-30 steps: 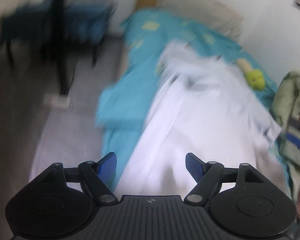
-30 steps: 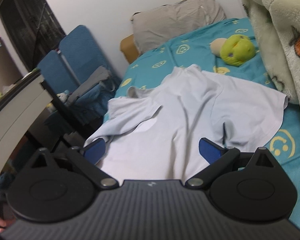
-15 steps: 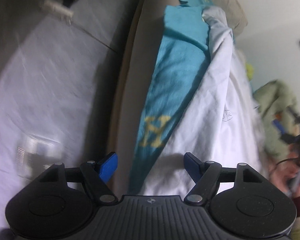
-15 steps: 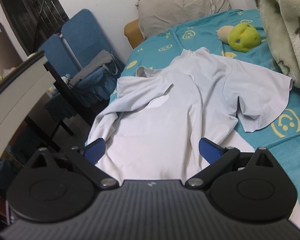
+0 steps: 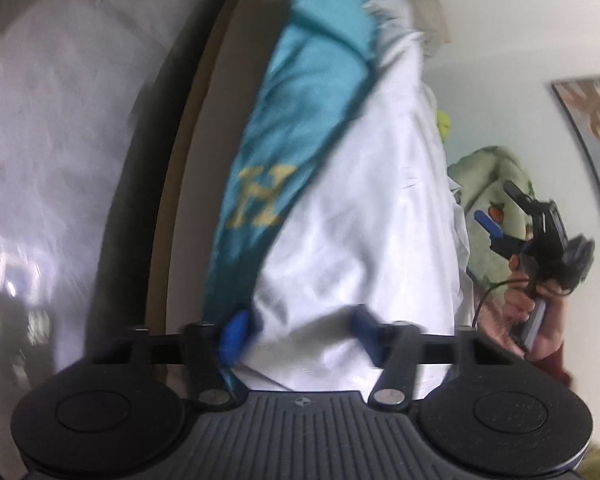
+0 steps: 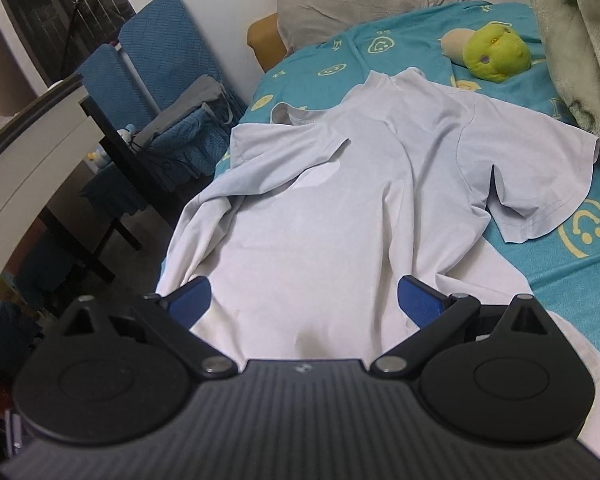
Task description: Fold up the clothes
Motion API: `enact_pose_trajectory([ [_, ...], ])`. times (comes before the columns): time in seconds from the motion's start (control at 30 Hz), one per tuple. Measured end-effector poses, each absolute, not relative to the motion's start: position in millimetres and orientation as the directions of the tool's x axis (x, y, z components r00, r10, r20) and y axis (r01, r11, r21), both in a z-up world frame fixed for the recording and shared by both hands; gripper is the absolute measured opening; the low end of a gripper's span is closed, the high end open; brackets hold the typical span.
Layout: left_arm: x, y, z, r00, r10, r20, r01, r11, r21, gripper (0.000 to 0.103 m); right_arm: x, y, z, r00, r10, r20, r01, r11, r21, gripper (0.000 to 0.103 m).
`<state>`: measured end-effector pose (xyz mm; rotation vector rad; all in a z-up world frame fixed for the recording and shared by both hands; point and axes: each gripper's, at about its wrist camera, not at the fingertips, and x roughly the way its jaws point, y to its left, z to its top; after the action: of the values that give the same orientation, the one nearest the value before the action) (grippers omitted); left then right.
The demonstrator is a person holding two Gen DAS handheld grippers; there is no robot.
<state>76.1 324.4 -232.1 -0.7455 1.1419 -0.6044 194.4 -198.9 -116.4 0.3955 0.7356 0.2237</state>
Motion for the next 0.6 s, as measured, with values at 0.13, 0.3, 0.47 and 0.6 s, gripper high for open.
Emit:
enact_pose_trajectory([
  [0.13, 70, 318, -172, 0.351, -0.631, -0.692, 0.193, 0.772, -0.606, 0.004, 194, -202, -115, 0.728, 0.335, -0.598, -0.051, 0.896, 0.440, 0.101],
  [0.3, 54, 265, -80, 0.415, -0.489, -0.767, 0.392, 0.857, -0.335, 0.003, 193, -208, -113, 0.736, 0.328, -0.592, -0.029, 0.889, 0.457, 0.101],
  [0.47, 29, 163, -12, 0.475, -0.374, -0.797, 0.562, 0.826, -0.053, 0.003, 190, -221, -111, 0.741, 0.332, -0.583, 0.002, 0.868, 0.497, 0.101],
  [0.6, 15, 69, -3, 0.463, -0.343, -0.817, 0.630, 0.776, 0.031, 0.003, 187, -236, -107, 0.752, 0.337, -0.567, 0.028, 0.843, 0.537, 0.101],
])
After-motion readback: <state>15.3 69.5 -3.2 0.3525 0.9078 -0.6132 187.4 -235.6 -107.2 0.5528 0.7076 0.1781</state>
